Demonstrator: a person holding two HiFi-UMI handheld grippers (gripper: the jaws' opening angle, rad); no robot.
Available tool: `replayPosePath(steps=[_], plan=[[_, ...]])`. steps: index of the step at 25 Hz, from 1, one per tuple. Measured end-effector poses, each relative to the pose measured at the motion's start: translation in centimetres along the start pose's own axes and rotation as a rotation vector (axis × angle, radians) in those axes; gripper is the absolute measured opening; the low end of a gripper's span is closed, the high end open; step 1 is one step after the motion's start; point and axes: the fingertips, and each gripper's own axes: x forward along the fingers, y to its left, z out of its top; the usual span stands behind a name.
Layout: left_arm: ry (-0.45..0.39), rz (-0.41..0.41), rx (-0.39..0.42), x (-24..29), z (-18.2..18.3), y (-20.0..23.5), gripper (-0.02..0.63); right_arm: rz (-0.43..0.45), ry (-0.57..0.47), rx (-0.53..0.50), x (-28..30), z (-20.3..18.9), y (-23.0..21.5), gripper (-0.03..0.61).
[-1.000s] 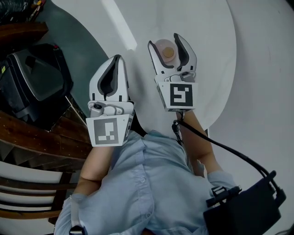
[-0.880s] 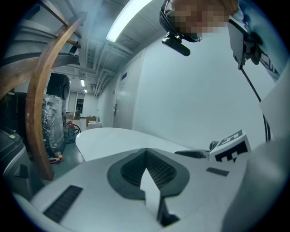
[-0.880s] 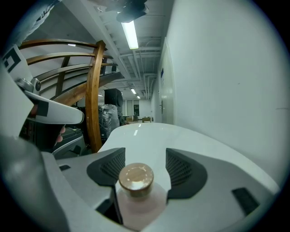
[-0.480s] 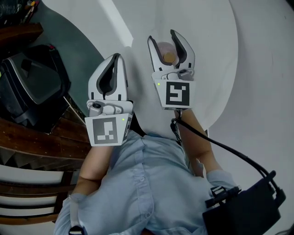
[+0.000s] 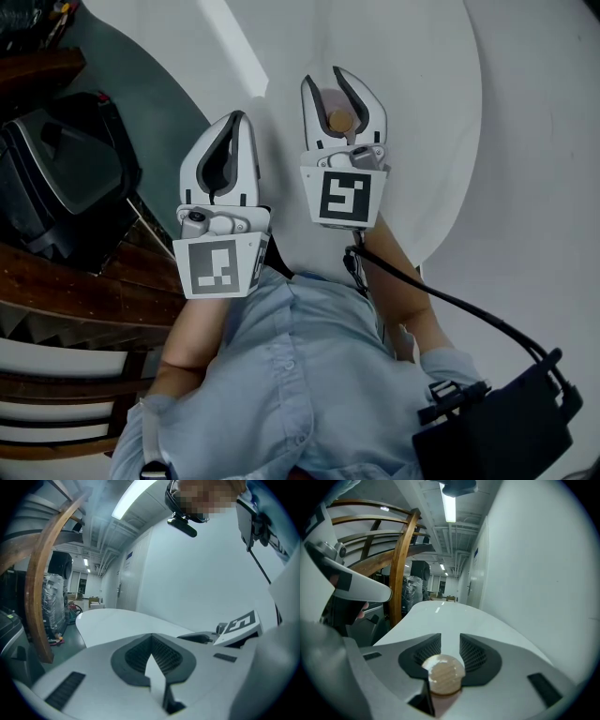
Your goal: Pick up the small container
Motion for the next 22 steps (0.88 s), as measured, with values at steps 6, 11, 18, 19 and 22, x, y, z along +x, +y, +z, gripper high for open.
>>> replayPosePath(steps=[6,11,18,19,22], plan=[[-0.002,0.008,-0.013,-0.1,0.2,-0.2,-0.001,-0.015,-0.014,-0.031,-0.4,1.2,0.0,0.036],[0.000,0.011,-0.032,0.0,0.3,-0.7,-0.002,-0.022,-0.023,-0.007,-0.4,1.0,-0.3,0.028],[-0.012,0.007,-0.010,-0.4,0.8,-0.7,0.000,-0.048,-0.048,0.015,-0.7,1.5,-0.9,0.024],[-0.013,0.007,-0.009,-0.4,0.8,-0.7,-0.001,-0.049,-0.054,0.015,-0.7,1.6,-1.0,0.023],[-0.022,0.003,0.009,-0.3,0.9,-0.8,-0.002,-0.050,-0.065,0.014,-0.9,1.8,-1.3,0.023]])
